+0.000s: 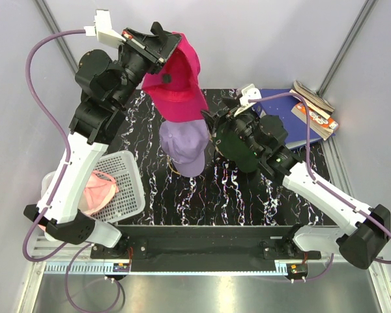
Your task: Stack the hats
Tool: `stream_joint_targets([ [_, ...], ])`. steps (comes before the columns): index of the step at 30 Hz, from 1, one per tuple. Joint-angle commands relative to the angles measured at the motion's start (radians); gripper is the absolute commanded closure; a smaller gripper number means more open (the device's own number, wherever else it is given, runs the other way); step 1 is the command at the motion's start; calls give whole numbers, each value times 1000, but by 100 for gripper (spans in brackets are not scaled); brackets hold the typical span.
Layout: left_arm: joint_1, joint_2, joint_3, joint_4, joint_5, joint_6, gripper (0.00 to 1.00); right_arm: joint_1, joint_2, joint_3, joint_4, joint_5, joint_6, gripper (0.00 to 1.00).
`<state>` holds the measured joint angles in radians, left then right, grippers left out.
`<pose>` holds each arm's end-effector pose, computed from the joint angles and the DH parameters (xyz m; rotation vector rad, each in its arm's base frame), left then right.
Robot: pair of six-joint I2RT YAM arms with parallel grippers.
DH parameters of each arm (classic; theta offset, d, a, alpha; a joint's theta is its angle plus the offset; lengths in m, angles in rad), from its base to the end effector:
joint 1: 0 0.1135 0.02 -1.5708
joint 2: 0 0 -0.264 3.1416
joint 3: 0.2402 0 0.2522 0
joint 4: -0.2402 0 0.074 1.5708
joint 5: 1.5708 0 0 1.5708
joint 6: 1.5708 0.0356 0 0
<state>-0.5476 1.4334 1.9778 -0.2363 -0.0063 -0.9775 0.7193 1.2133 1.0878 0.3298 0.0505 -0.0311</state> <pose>0.2279 -0.1387 0.5864 -0.2995 1.3438 -1.2976 0.2159 0.1867 0.4119 -0.4682 1.3062 0.5418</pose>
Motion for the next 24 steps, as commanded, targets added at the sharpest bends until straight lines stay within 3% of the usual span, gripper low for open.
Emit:
stream_joint_targets([
  [1,-6,-18,39,74,31,-21,100,6,17,26,74,71,-38,14],
  [10,-6,1,49,98,48,-39,100,6,55,29,126,-47,25,15],
  [13,-8,13,43,98,58,-43,100,6,64,44,143,-89,69,41],
  [15,-8,4,27,97,57,-30,100,6,66,72,106,-77,60,81],
  [17,4,-8,-16,97,48,-6,100,6,61,99,39,-8,39,100],
  [21,104,-60,-155,110,120,2,100,6,26,103,-58,155,-75,100],
  [24,243,-48,-247,126,332,-10,100,6,17,118,-107,279,-217,100],
])
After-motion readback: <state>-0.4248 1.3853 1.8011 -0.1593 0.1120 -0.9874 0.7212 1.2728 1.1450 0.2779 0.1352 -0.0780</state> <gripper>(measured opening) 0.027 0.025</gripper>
